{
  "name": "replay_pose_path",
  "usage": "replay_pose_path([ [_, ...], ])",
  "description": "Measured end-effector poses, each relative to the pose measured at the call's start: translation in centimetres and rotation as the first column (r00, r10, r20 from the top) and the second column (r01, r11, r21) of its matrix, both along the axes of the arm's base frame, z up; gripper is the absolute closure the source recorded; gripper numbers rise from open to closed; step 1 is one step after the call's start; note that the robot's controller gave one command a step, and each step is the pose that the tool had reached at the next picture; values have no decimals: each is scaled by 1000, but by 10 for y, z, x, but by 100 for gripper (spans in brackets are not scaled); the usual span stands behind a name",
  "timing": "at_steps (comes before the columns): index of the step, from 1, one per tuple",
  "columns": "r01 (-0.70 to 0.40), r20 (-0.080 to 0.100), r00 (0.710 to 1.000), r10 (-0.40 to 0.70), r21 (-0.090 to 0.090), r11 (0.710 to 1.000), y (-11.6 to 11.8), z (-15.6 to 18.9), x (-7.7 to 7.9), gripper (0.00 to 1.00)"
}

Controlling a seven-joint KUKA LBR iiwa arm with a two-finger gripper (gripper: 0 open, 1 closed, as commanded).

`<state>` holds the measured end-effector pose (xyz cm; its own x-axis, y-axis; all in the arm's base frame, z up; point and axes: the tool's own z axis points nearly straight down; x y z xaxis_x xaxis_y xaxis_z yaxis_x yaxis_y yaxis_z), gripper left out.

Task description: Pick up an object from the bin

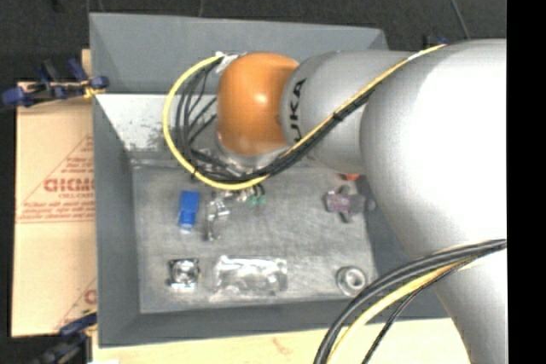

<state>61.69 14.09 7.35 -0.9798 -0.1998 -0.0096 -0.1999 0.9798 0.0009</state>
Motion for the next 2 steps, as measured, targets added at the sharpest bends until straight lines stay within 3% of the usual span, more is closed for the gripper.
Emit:
replay_pose_path([
  [1,2,6,1000,-2,2,1000,1,3,2,100],
  [2,2,-1,1000,-2,1,1000,1,0,0,0],
])
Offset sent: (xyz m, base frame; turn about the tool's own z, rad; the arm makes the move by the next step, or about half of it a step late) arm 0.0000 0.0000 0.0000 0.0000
